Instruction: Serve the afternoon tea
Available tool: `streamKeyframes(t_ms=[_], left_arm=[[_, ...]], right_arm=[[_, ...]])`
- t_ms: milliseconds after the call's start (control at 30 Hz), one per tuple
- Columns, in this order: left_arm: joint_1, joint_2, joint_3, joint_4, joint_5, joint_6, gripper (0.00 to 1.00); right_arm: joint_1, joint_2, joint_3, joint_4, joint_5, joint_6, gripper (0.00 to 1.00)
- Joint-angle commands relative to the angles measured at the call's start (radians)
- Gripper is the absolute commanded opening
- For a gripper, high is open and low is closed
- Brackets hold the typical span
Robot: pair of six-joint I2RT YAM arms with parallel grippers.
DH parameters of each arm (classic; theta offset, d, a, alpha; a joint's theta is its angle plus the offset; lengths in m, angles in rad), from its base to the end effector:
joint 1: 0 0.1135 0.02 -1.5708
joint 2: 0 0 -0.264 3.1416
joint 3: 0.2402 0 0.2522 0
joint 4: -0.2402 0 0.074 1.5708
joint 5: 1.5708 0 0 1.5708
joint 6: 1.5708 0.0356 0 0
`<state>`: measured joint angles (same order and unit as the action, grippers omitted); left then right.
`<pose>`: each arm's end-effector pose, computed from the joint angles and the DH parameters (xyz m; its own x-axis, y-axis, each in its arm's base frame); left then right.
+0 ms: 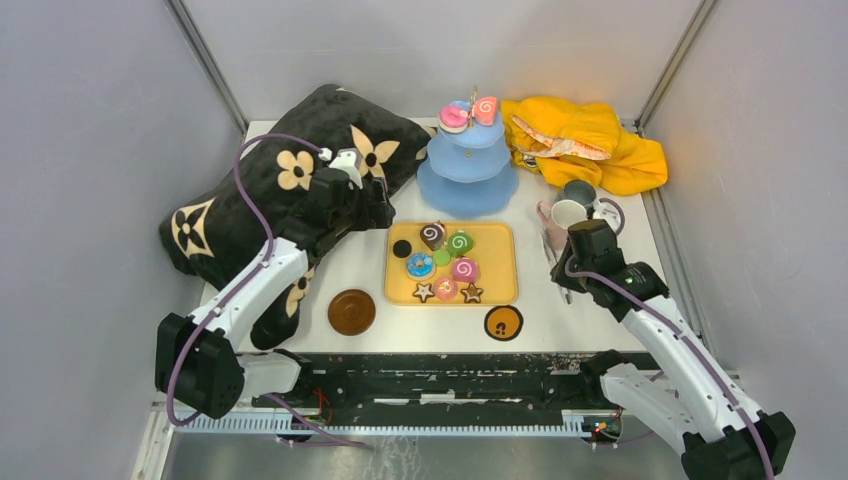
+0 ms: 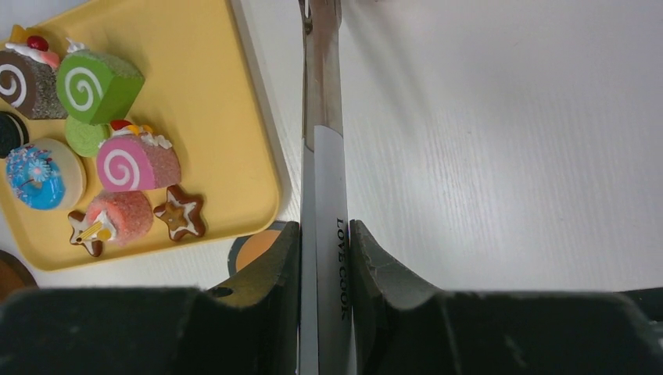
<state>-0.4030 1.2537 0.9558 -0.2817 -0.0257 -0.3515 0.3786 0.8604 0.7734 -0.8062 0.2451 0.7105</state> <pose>0.2590 -0.1094 0.2898 -0.6012 -0.1179 -0.7904 0.1761 0.9452 -0.2749 0.1566 0.0530 0.2676 -0.6904 0.4063 -0.5985 0.3075 0.9137 0.2656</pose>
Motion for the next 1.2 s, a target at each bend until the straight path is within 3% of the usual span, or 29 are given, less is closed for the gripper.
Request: streamKeyframes(t_ms=[0, 433, 800, 967, 1167], left_arm=[[0.004, 0.017, 0.032, 0.049, 0.014, -0.044, 0.99], [0.003, 0.023, 0.031, 0.056, 0.023, -0.04, 0.99], [0.004, 0.0, 0.011, 0.052, 0.006, -0.04, 0.99], [0.002, -0.004, 0.005, 0.059, 0.013, -0.052, 0.99], [0.004, -0.014, 0.006, 0.05, 0.009, -0.048, 0.99]], right_arm=[[-0.016, -0.06, 0.011, -0.075, 0.14, 0.028, 0.11], [-0.03, -0.111, 0.012, -0.162, 0.222, 0.033, 0.11], [-0.029, -0.122, 0.027, -0.069, -0.234, -0.173, 0.14], [-0.03, -0.068, -0.022, 0.086, -0.218, -0.153, 0.15], [-0.029, 0.057, -0.112, 0.296, -0.094, -0.082, 0.18]])
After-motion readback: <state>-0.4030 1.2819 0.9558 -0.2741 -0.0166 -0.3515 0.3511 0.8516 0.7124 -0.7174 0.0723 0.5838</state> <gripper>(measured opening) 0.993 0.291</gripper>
